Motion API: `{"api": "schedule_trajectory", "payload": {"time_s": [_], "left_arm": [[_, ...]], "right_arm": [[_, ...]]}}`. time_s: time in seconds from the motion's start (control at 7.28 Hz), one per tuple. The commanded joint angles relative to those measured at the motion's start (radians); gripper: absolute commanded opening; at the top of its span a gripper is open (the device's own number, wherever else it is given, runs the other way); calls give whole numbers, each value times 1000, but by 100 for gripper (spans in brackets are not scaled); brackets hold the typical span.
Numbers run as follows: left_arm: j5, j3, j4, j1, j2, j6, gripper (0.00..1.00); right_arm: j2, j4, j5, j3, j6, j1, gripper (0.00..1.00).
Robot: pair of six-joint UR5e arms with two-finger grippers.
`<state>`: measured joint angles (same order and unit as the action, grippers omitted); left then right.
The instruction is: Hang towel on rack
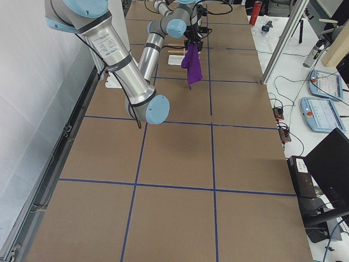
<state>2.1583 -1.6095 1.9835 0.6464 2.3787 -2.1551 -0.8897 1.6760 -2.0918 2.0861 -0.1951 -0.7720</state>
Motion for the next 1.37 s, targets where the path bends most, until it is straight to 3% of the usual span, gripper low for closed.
{"api": "schedule_trajectory", "payload": {"time_s": [0.0,0.27,0.41,0.55,0.69,1.1,1.24], "left_arm": [[0,-4,1,-1,1,0,64],[0,0,8,-1,-1,0,64],[0,0,8,-1,0,-6,56],[0,-1,14,-1,-1,0,24],[0,-1,36,-1,-6,3,0],[-2,-18,37,1,-27,24,0],[-2,-18,37,1,-29,24,0]], "right_arm": [[-2,-1,-1,5,-1,3,0],[0,-2,-1,8,-4,3,0],[0,-2,-1,8,-4,3,0],[0,-2,-1,8,-4,3,0],[0,-2,-1,8,-4,3,0],[-9,-24,-1,6,-1,-1,0],[-15,-22,-5,2,-4,-1,18]]}}
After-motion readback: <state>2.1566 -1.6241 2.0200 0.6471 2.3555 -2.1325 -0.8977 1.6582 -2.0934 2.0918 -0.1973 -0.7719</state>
